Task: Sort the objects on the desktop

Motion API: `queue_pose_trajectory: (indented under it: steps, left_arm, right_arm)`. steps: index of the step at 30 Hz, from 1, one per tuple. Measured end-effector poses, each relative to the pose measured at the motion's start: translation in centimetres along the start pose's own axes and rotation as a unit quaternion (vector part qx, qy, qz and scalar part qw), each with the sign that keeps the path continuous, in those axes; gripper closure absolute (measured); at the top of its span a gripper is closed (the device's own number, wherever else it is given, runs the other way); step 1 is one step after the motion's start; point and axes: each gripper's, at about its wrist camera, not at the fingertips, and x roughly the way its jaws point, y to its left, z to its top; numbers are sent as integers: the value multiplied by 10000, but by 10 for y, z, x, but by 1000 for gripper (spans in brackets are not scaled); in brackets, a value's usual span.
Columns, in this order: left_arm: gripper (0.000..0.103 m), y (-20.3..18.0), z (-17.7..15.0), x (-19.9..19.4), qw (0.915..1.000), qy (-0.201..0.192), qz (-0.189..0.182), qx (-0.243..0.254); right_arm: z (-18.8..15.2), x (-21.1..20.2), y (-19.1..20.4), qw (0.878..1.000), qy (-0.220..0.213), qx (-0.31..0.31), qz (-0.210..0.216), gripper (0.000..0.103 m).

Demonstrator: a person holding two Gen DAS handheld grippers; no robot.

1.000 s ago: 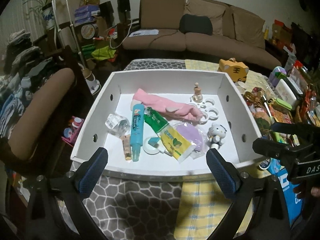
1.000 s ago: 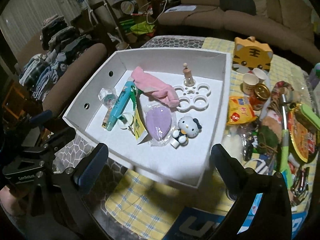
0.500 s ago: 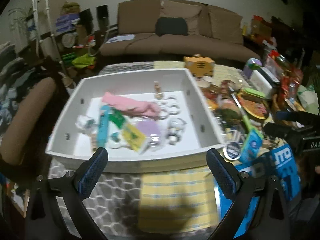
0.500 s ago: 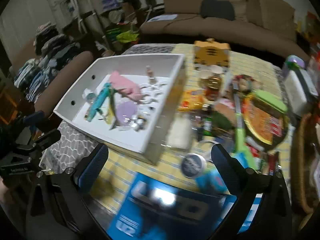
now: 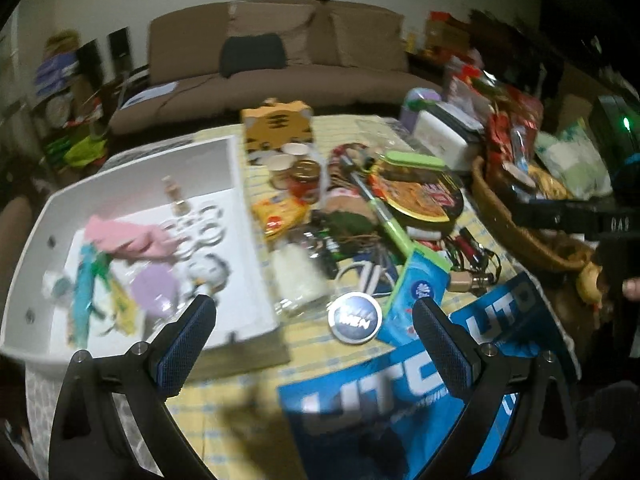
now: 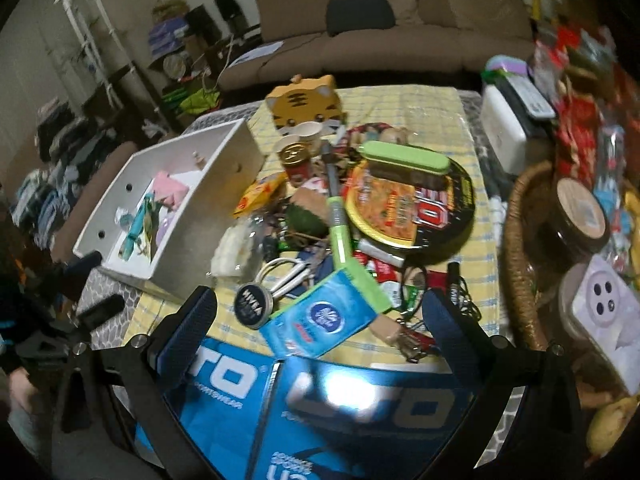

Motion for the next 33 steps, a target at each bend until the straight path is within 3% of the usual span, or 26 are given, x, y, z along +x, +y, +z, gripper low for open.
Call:
queue_pose_trajectory:
  steps: [6, 9, 13, 17, 18, 21, 27, 33]
  left_arm:
    - [2, -38, 16, 40, 9983, 66, -483, 334]
    - [2, -56, 20, 64, 9967, 215, -645, 448]
    - [2, -72, 22, 86, 9943, 365, -889, 470]
    - [2, -79, 21, 95, 9926, 394, -1092, 365]
    - [2, -78, 20, 95, 9923, 397, -1142, 271]
    - [2, -77, 18, 96, 9908, 441, -1270, 144]
    - [2, -70, 16, 92, 9911, 469, -1229, 217]
    - [2, -68, 16, 93, 9915, 467, -1193, 236]
  right_arm:
    - [1, 16, -47, 9988, -40, 491, 48, 0]
    - [3, 23, -59, 9984, -42, 555, -48, 0]
    - [6, 31, -70, 9977, 11, 659, 157, 4]
    - [-1, 37, -73, 9976, 203, 622, 219, 22]
    - [-5, 40, -75, 9967, 314, 664, 353, 32]
    - [-18, 48, -82, 9901, 576, 987, 820, 46]
    - [-41, 61, -101, 9759, 933, 1584, 1174, 46]
    - [-44, 92, -110, 9582, 1124, 2115, 1564, 46]
